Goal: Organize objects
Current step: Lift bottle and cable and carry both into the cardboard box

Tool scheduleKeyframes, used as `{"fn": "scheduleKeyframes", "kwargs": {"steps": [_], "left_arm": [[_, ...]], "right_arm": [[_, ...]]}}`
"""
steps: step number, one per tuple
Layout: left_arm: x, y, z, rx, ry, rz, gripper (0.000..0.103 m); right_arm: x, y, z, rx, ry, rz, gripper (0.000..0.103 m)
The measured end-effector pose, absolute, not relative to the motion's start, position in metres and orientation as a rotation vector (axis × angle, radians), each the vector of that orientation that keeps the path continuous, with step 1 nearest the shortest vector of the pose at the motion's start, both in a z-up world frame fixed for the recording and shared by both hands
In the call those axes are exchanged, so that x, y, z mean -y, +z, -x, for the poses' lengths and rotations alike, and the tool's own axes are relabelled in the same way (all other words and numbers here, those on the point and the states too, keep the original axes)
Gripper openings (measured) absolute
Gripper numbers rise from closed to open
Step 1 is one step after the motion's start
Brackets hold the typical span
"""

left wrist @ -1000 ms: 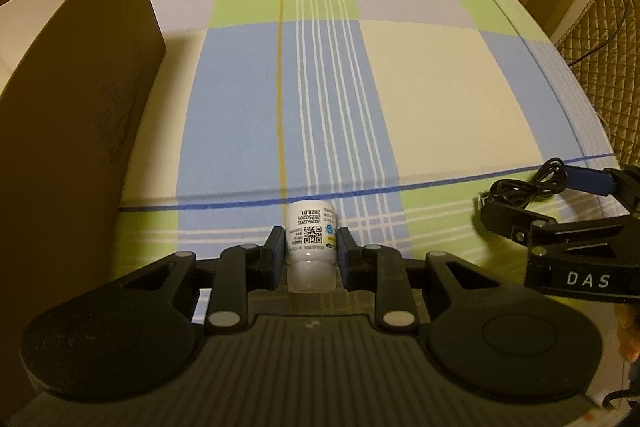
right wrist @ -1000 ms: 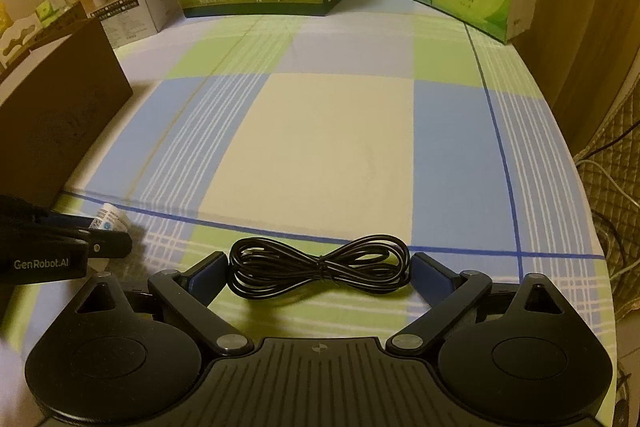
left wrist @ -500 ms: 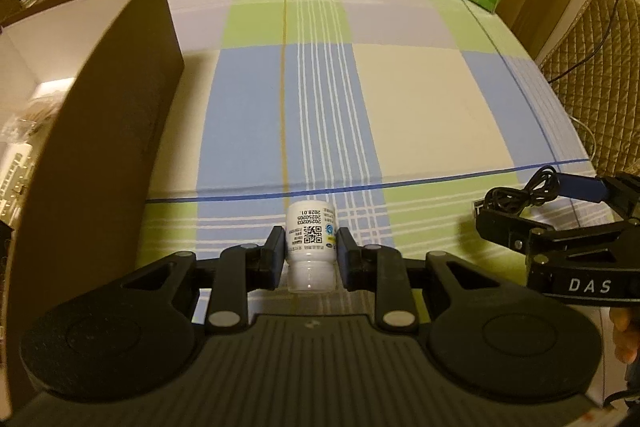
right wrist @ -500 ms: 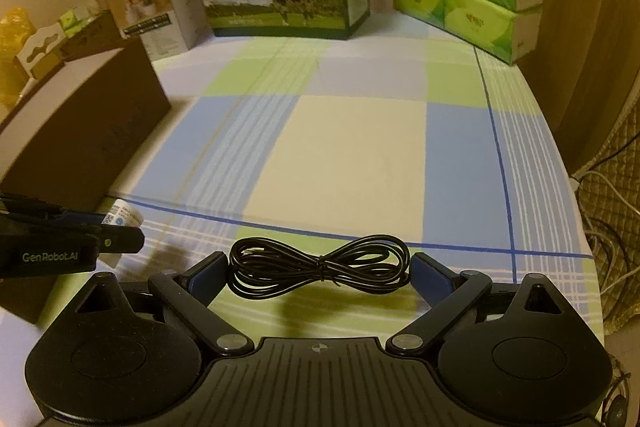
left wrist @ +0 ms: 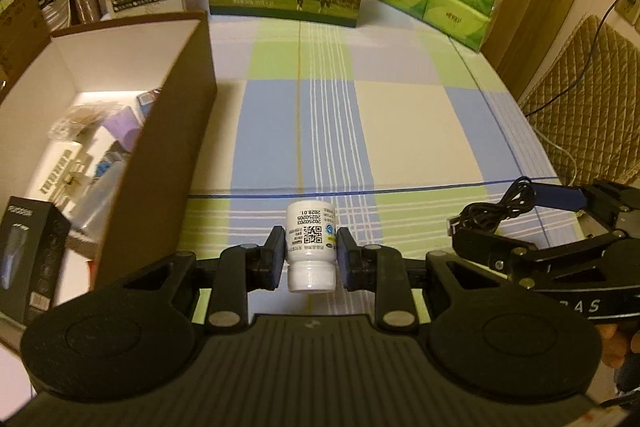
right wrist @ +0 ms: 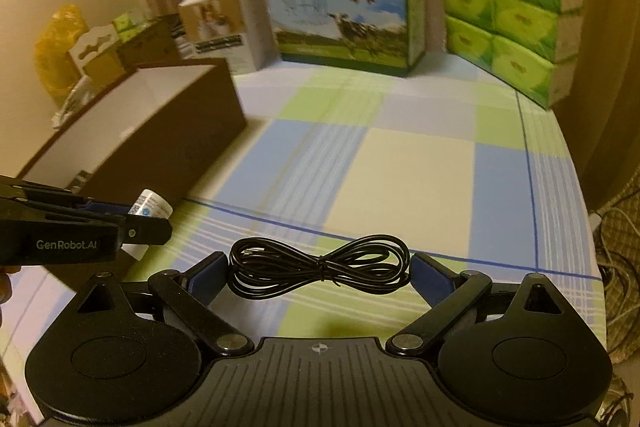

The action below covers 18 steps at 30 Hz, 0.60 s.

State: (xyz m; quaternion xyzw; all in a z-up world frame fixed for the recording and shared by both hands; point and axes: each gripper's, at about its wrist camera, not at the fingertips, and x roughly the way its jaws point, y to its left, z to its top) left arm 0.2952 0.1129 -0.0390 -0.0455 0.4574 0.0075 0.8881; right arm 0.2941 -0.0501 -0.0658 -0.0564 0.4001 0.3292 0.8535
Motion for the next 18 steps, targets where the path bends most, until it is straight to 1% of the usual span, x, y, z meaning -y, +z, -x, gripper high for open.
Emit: {"fn": "scheduleKeyframes", "kwargs": {"steps": [18], "left_arm": [[-0.17, 0.01, -0.214, -0.843, 0.088, 0.139, 0.023]], "right_arm": [[-0.011, -0.026, -0.225, -0.762, 0.881, 0.132, 0.094]]}}
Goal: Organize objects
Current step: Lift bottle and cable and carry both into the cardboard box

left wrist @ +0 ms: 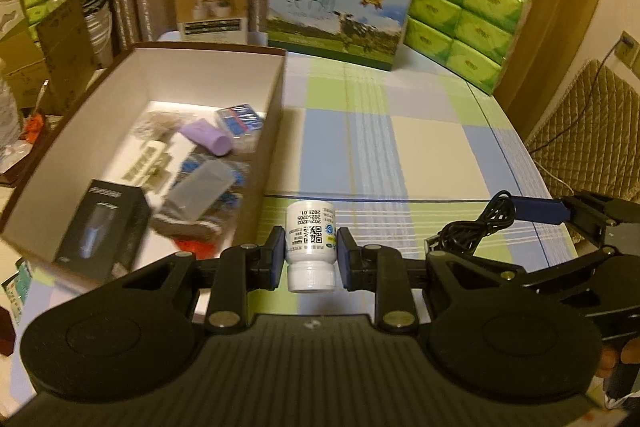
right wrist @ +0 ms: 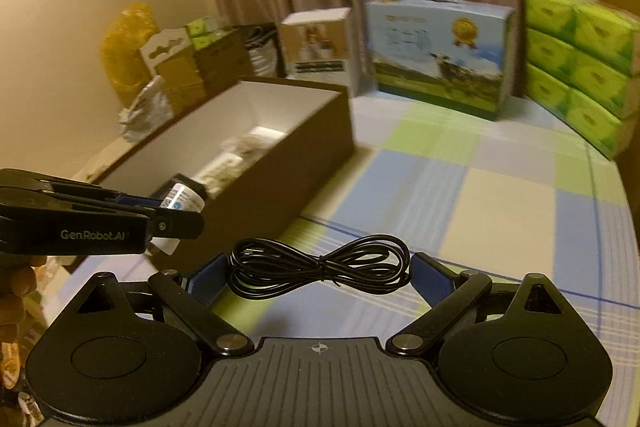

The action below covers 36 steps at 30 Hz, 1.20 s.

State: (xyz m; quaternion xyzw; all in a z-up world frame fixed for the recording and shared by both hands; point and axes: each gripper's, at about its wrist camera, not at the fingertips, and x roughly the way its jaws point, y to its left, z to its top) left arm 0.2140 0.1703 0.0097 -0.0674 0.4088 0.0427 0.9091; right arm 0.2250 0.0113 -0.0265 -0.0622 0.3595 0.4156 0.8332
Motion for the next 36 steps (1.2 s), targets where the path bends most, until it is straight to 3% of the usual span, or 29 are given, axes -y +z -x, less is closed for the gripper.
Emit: {"fn": "scheduleKeyframes", "kwargs": {"steps": [19, 36], "left_arm": [[-0.281, 0.021, -0.167, -0.811, 0.248, 0.178, 0.023], [-0.345, 0.003, -0.223, -0.844, 0.219, 0.149, 0.023]], "right_arm": [[-0.128, -0.02, -0.191, -0.706, 1.048, 0.185, 0.094], [-0.199, -0.037, -0.229, -0.719, 0.989, 0.215, 0.094]]}}
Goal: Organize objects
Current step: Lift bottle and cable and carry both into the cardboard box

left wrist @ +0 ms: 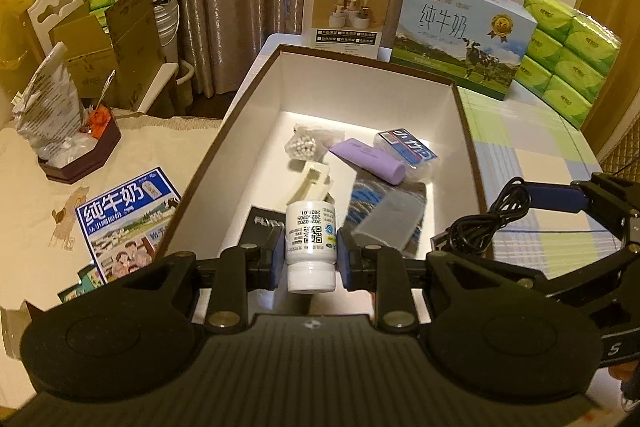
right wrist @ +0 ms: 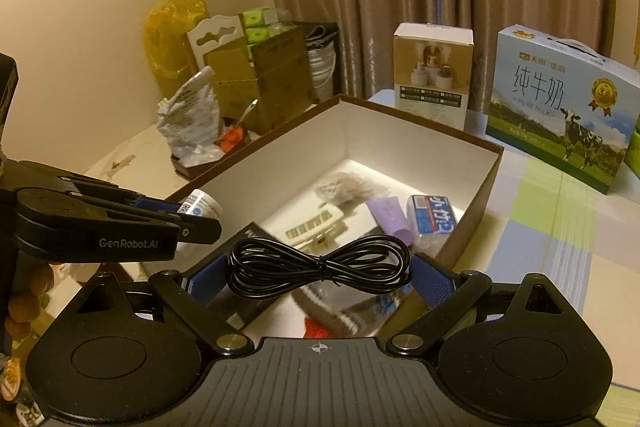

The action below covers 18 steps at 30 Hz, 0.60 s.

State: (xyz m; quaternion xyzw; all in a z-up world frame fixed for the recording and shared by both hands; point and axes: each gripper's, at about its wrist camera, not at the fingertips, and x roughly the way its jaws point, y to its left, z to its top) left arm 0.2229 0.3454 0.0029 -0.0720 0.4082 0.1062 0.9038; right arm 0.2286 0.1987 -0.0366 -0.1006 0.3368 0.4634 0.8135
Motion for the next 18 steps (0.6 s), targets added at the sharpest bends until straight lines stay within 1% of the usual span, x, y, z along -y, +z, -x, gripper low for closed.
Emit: {"fn": "scheduleKeyframes", "kwargs": {"steps": [18], "left_arm": [[-0.387, -0.027, -0.314, -0.914, 0.176, 0.088, 0.023]], "right_arm": [[-0.253, -0.057, -0.293, -0.75, 0.92, 0.268, 0.094]]}}
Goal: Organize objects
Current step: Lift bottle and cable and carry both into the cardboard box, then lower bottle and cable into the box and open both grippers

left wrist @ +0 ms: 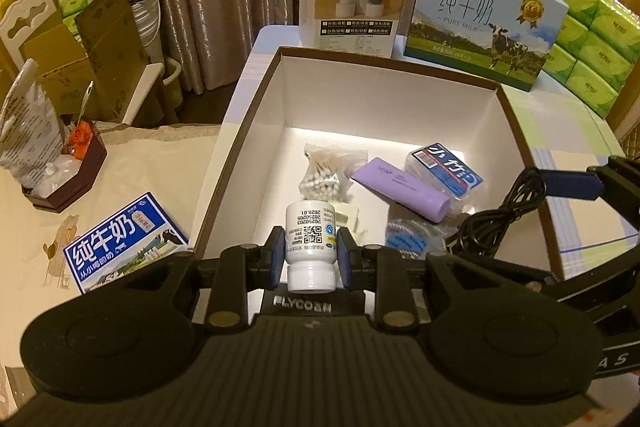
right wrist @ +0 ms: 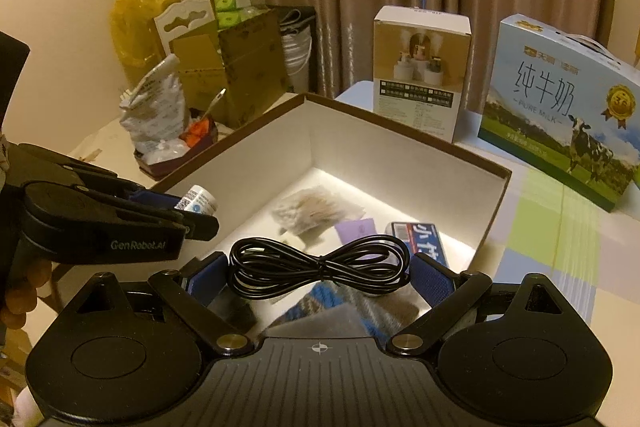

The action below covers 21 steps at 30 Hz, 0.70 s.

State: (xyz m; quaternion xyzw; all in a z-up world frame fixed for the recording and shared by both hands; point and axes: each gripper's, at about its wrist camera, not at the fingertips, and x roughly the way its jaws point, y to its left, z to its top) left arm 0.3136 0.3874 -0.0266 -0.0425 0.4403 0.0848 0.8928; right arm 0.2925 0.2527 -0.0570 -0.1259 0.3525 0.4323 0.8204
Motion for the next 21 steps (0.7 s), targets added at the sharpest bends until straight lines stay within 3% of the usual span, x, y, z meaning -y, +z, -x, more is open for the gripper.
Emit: {"fn": "scheduleKeyframes", "kwargs": {"steps": [17, 21], "left_arm": [[-0.401, -0.049, -0.357, -0.953, 0.147, 0.066, 0.023], [-0.401, -0.049, -0.359, -0.946, 0.14, 0.061, 0.036]], "right_arm": [[-0.272, -0.073, -0.321, -0.781, 0.892, 0.291, 0.094], [-0.273, -0.074, -0.322, -0.782, 0.891, 0.293, 0.094]]}}
